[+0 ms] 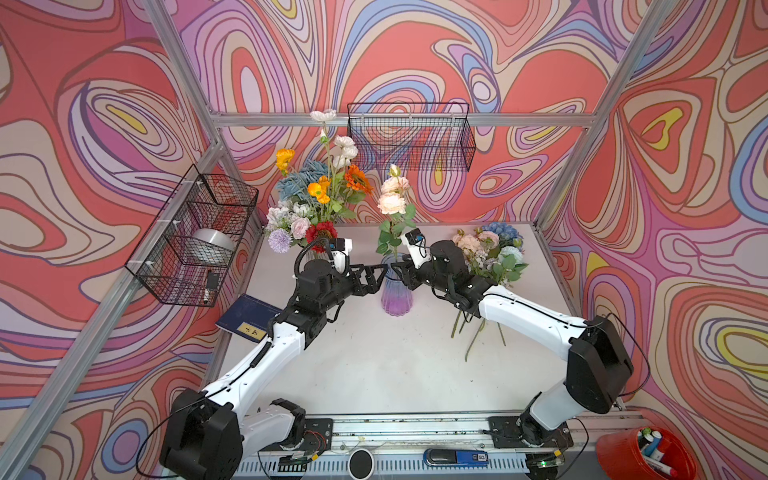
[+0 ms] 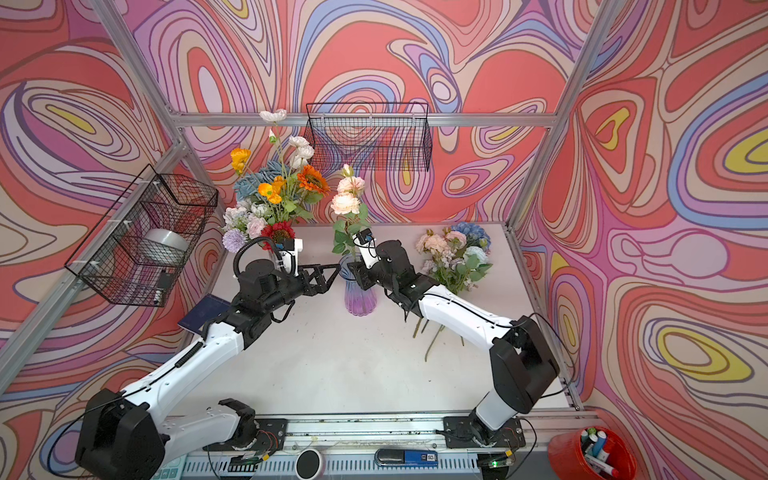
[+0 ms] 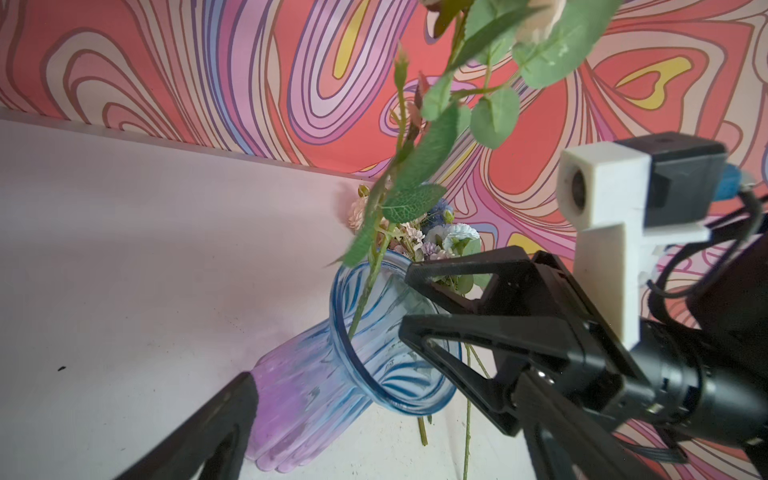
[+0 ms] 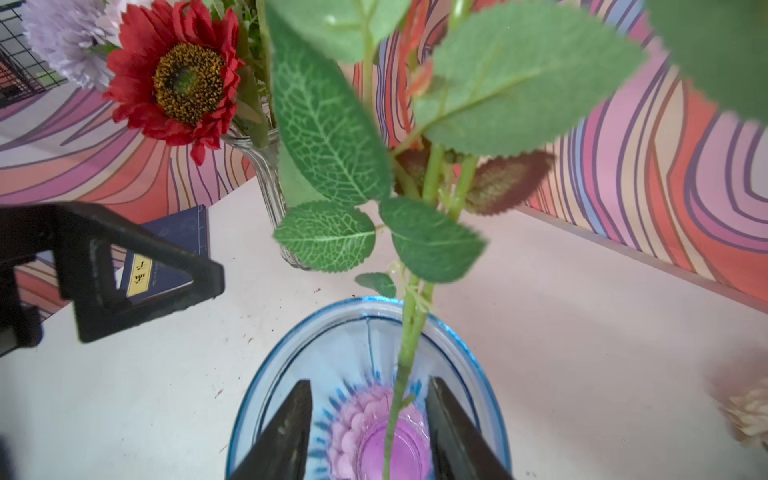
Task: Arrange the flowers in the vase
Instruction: 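Open the right gripper and release the rose into the vase, then move the right gripper back to the bunch and grasp a stem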
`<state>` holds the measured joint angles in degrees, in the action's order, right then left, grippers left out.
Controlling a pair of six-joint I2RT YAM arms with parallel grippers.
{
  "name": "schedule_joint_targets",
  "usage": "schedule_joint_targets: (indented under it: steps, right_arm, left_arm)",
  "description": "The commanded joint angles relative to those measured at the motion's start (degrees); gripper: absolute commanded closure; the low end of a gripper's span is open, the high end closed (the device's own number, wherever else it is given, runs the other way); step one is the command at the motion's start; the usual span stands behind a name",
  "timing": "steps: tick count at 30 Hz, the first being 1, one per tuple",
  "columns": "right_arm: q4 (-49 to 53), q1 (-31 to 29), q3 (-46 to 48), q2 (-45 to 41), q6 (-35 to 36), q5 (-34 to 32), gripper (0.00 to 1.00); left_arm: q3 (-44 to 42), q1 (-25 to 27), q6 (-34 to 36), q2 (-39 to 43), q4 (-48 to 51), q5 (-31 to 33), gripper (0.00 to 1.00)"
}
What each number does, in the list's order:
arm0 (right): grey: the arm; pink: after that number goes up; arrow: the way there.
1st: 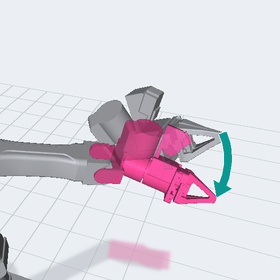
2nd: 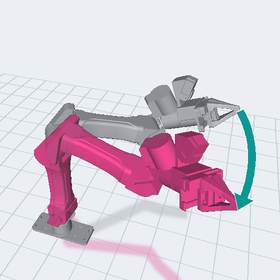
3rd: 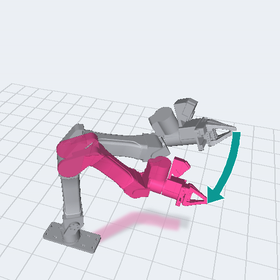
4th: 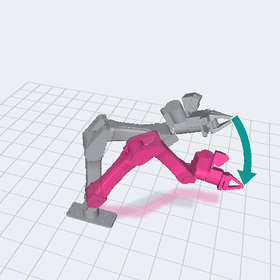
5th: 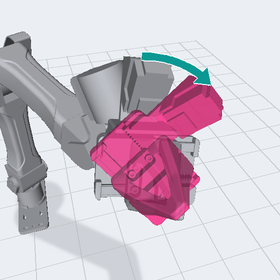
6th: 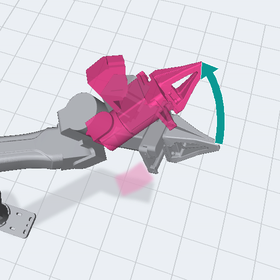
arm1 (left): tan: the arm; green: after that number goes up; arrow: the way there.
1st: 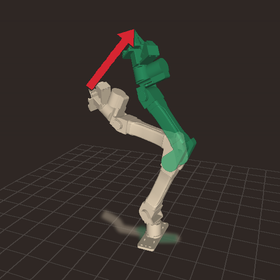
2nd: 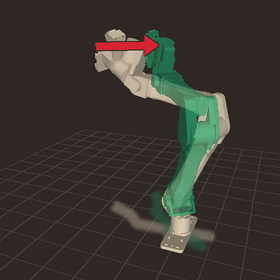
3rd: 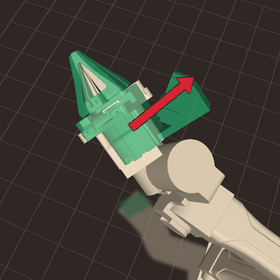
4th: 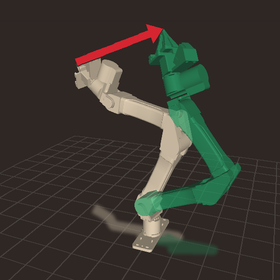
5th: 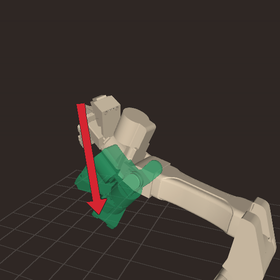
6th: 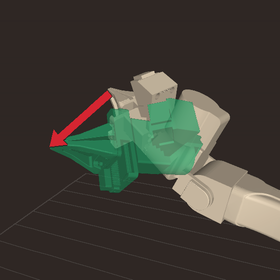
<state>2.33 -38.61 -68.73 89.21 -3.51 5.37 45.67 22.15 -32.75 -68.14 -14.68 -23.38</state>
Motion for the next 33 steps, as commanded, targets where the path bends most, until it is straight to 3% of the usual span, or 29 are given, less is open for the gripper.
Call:
schedule_joint_targets:
  steps: [1, 5, 13, 16, 20, 27, 33]
  right_arm:
    - [7.73, -0.24, -1.22, -5.95, -0.16, -1.33, 0.50]
    - [11.57, -0.19, 0.05, -10.79, -2.21, -9.18, 0.48]
    - [24.47, 0.44, 1.40, -10.06, -11.12, -43.04, 0.46]
    - [30.72, 2.00, 2.10, -8.56, -16.96, -46.91, 0.46]
    - [32.25, 6.93, 7.07, -9.90, -23.36, -42.89, 0.46]
    - [20.98, 21.05, 21.00, -18.07, -31.31, -24.75, 0.47]
    - [16.04, 28.14, 25.75, -19.36, -34.37, -17.32, 0.50]
  left_arm:
    - [2.94, 0.29, 1.17, -2.42, -0.53, -2.42, 0.00]
    - [5.75, 0.26, 1.55, -5.25, 0.44, -2.97, 0.00]
    - [5.53, 0.57, 0.72, -4.81, 0.50, -2.13, 0.00]
    - [3.57, 0.60, 0.10, -2.75, 0.79, -1.15, 0.00]
    - [0.15, 0.78, -1.30, 0.36, 0.36, 0.37, 0.00]
    - [-2.69, 0.74, -2.18, 2.26, -0.59, 2.11, 0.00]
    - [-2.85, 0.72, -3.87, -0.22, -4.34, 1.38, 0.00]
